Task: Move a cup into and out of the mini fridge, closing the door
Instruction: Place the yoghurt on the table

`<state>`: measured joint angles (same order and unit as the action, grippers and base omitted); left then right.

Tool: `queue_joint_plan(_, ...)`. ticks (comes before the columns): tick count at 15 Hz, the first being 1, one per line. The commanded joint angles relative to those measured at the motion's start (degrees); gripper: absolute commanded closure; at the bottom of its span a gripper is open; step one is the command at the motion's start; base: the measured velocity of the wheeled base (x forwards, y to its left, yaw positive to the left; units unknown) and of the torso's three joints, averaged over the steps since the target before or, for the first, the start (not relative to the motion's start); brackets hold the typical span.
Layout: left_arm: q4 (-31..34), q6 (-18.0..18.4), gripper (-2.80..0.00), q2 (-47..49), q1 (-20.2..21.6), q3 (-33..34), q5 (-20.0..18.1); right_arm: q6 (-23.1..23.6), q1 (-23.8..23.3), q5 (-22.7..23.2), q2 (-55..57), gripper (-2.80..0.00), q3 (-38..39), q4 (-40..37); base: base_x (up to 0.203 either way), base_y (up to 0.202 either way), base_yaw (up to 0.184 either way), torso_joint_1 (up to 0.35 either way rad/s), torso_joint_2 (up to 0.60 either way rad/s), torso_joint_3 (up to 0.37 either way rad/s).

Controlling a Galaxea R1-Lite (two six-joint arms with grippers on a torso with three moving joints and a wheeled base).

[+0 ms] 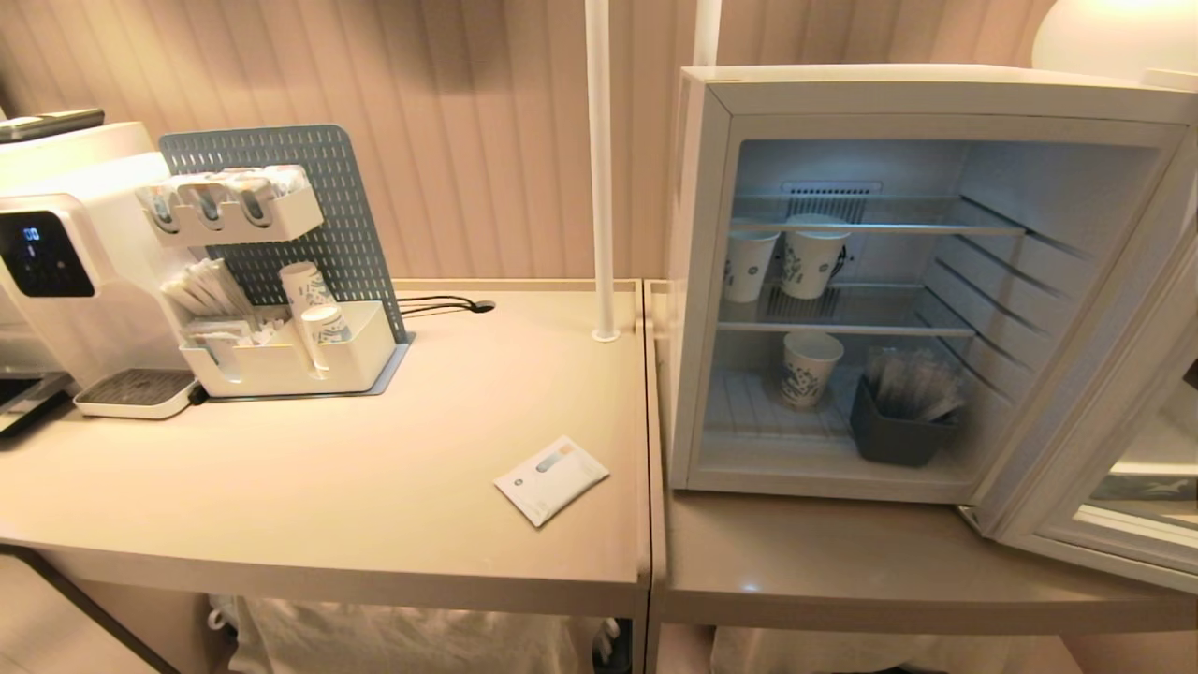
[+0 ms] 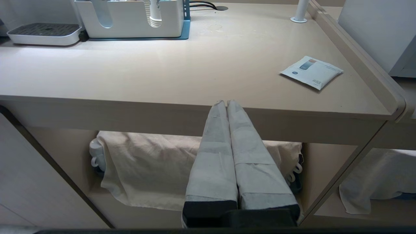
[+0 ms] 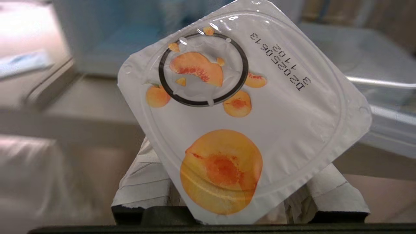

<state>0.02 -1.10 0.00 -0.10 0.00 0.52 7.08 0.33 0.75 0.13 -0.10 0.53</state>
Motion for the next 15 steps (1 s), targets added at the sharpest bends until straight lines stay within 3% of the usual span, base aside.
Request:
queue_joint_plan(1,0.0,0.0,0.00,0.1,0.0,0.1,0.0,0.0,0.0,0.6,-0.2,0.00,-0.3,-0.4,0.000,0.000,0.000,0.000,0.00,0.000)
queue_joint_plan(15,0.0,0.0,0.00,0.1,0.0,0.1,0.1,-1.0,0.0,0.4,-0.2,0.00,-0.1,-1.3,0.000,0.000,0.000,0.000,0.00,0.000)
